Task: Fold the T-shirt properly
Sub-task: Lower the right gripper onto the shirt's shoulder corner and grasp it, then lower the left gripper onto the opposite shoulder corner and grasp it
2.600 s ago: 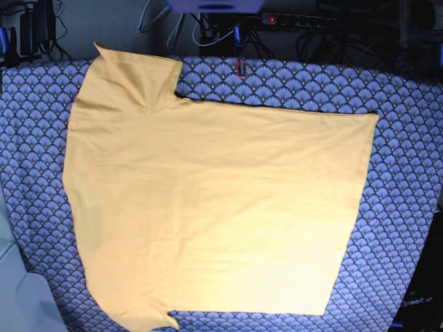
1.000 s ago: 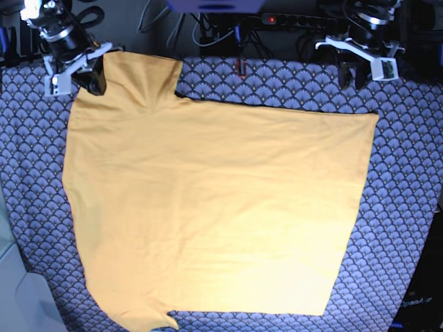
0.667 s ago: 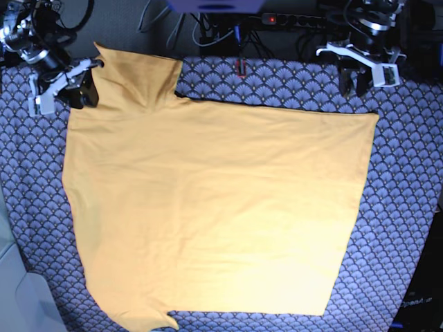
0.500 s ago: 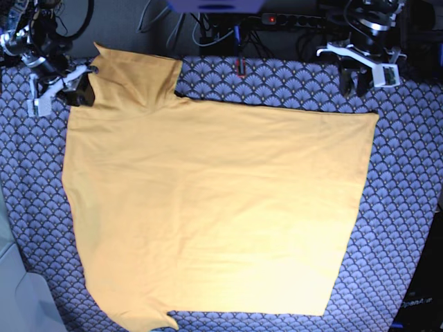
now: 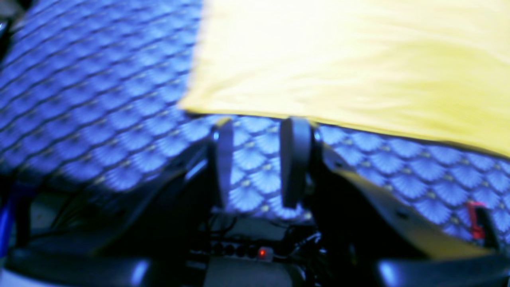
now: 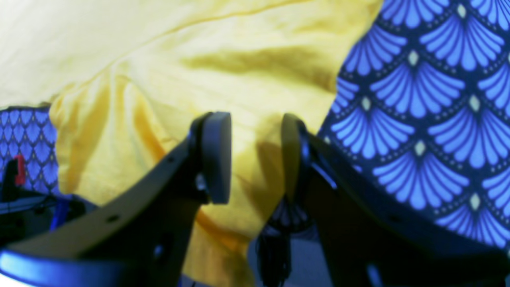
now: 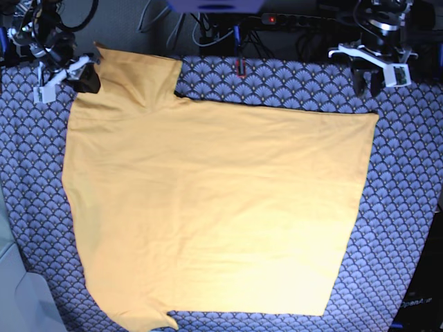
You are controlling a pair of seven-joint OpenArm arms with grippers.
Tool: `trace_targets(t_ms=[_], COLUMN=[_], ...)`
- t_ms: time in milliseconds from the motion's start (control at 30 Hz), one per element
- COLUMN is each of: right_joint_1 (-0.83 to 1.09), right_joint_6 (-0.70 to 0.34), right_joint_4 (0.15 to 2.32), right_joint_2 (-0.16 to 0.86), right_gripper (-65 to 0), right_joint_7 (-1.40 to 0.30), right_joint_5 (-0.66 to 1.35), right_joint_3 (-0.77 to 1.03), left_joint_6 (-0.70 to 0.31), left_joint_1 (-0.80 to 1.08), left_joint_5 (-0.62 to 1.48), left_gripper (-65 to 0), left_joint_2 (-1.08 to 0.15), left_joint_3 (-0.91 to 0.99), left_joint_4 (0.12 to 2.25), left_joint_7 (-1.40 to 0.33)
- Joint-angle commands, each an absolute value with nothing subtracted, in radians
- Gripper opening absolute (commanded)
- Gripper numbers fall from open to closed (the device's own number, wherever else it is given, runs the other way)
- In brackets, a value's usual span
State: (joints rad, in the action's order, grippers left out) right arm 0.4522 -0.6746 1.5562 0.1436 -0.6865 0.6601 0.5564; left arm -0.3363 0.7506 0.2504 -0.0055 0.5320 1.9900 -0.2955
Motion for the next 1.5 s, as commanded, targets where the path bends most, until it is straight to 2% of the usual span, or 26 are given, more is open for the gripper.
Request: trace_targets(t_ms=[0, 367, 767, 867, 1067, 1167, 1367, 1467], right_joint_1=[0.461, 0.484, 0.522, 0.519, 0.513, 0.499, 0.499, 0.499], right_joint_6=[-0.677, -0.677, -0.679, -0.679, -0.679, -0.679, -0.679, -0.679], right_joint_4=[1.564, 1.564, 1.566, 1.566, 1.566, 1.566, 1.567, 1.567], right_joint_2=[0.156, 0.160, 0.127, 0.127, 0.130, 0.130, 0.131, 0.131], right_gripper=[-42.1, -42.1, -42.7, -46.5, -65.0, -65.0, -65.0, -65.0], right_joint_7=[-0.690, -0.691, -0.690, -0.690, -0.682, -0.685, -0.685, -0.684], right_joint_5=[0.656, 0.654, 0.657, 0.657, 0.657, 0.656, 0.656, 0.656], right_joint_3=[0.588, 0.615, 0.498, 0.501, 0.506, 0.506, 0.506, 0.504], left_joint_6=[-0.346, -0.348, -0.348, -0.348, -0.348, -0.348, -0.348, -0.348], left_joint_1=[0.759, 0.766, 0.768, 0.768, 0.760, 0.756, 0.707, 0.667], left_joint_5=[0.262, 0.263, 0.263, 0.263, 0.259, 0.263, 0.263, 0.263], left_gripper=[-45.2, -45.2, -45.2, -45.1, -45.1, -44.5, -34.0, -33.3], left_joint_2=[-0.013, -0.007, -0.007, -0.012, -0.015, -0.008, -0.007, -0.005], left_joint_3=[0.533, 0.545, 0.547, 0.547, 0.549, 0.588, 0.653, 0.670], left_joint_4=[2.008, 2.008, 2.008, 2.006, 2.006, 2.005, 1.994, 1.972], left_joint_7=[-0.272, -0.272, -0.272, -0.272, -0.272, -0.274, -0.274, -0.292])
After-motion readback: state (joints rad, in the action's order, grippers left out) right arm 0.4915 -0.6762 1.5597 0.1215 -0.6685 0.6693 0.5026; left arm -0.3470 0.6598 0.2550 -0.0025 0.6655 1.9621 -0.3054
